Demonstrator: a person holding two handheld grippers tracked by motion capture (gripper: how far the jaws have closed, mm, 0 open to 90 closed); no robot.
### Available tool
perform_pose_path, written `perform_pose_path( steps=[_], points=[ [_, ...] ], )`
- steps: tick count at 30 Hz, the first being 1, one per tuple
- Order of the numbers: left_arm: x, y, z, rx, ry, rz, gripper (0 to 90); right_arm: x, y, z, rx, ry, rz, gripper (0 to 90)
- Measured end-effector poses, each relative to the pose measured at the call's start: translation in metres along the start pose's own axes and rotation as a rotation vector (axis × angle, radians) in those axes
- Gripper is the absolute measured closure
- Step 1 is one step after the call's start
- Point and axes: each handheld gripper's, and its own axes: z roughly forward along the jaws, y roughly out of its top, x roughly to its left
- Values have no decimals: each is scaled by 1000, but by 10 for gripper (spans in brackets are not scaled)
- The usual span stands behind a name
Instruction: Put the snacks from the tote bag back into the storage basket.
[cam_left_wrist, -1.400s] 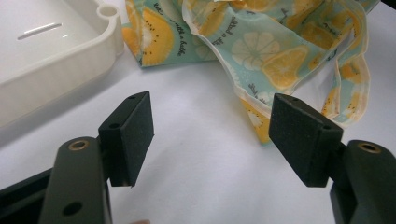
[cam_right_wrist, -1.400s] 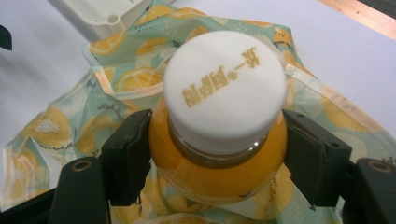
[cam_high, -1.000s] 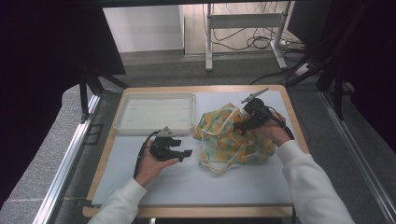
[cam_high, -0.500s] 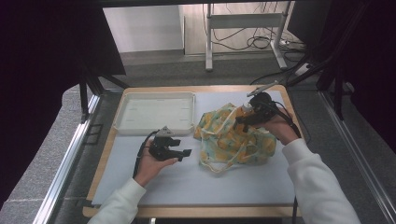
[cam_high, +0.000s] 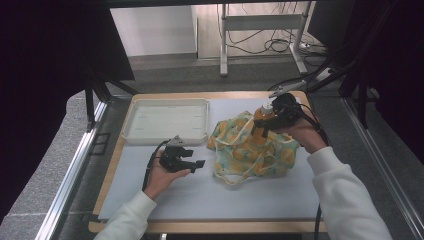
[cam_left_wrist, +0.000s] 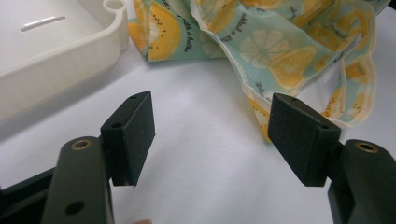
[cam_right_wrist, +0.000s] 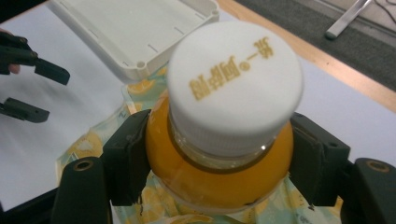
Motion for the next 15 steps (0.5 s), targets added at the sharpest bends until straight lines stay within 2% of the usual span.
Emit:
perform_pose_path(
  steps=[15],
  points=[
    [1,-1,1,0,0,-10,319,7,22,-29,-86,30,-28,301]
  ],
)
